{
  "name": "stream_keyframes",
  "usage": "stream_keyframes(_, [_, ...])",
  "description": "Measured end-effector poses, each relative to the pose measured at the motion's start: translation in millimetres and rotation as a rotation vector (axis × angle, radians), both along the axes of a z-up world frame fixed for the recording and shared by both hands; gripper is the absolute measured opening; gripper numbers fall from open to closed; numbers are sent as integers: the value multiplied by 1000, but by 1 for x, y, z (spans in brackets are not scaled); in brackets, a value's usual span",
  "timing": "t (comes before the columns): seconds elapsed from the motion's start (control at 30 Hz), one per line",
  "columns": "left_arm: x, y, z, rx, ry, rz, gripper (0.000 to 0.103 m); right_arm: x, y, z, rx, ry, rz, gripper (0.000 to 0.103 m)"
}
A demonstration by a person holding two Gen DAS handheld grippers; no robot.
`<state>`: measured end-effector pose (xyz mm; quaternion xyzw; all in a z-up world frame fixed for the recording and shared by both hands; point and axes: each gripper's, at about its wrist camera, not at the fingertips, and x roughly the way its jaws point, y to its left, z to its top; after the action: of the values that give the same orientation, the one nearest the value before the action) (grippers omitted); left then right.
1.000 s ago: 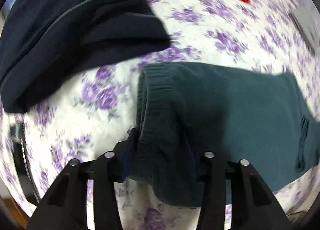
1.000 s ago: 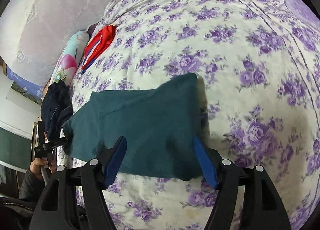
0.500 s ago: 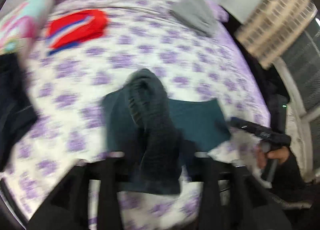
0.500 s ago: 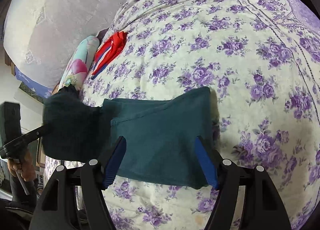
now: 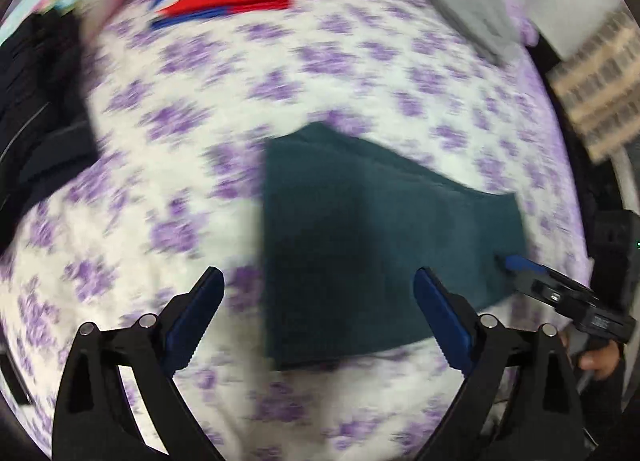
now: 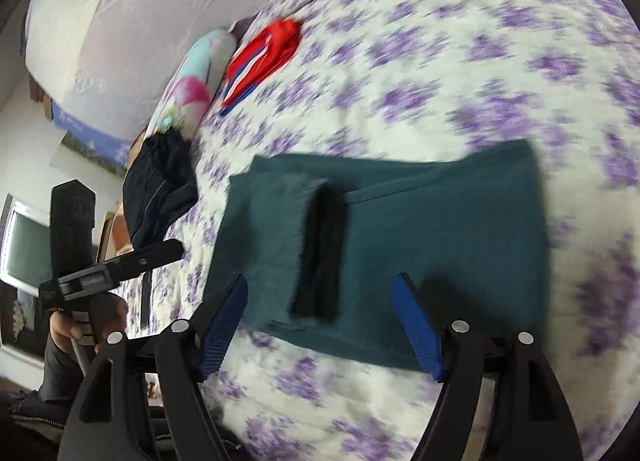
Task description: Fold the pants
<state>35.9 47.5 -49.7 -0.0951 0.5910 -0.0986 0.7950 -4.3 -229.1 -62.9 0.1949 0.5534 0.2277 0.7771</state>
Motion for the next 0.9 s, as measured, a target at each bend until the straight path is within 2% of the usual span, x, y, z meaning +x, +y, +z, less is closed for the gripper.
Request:
stream_keyframes(0.1, [-3, 19, -19, 3, 55, 95, 92, 7, 24, -11, -29, 25, 25, 77])
stream_keyframes(0.17, [-3, 20, -30, 0, 83, 103, 91, 10, 42, -22, -71, 55, 48, 73])
stream_keyframes(0.2, [-5, 20, -35, 9, 93, 103, 91, 11, 49, -27, -104, 66, 49, 61])
stream_keyframes(0.23, [-6, 19, -39, 20, 98, 96, 91, 11, 54, -29, -114, 65, 49, 45])
stream_keyframes(0.27, [-7, 18, -43, 32, 104, 87, 91, 11, 56, -29, -128, 61, 46, 40])
stream_keyframes(0.33, [-9, 13, -51, 70, 130, 68, 91, 12, 60, -31, -153, 63, 49, 21])
stream_keyframes(0.43, [-9, 10, -67, 75, 187, 47, 93, 13, 54, -25, -94, 55, 43, 12])
stream_keyframes(0.53, [-7, 11, -53, 47, 186, 52, 92, 5, 51, 5, -21, -24, 74, 12])
stream_keyframes(0.63, [-7, 17, -16, -6, 101, 46, 91, -10, 37, 54, 40, -151, 97, 12])
stream_keyframes(0.73, [-4, 22, 10, -75, 38, 56, 92, -20, 5, 83, 40, -220, 67, 12])
stream_keyframes(0.83, [4, 13, 7, -42, 43, 55, 92, -23, -31, 75, -73, -211, 5, 12])
stream_keyframes(0.87, [5, 7, -1, -22, 59, 50, 92, -20, -40, 64, -106, -184, -20, 12])
stream_keyframes(0.9, [9, -2, -9, -13, 77, 45, 92, -17, -54, 43, -189, -146, -49, 12])
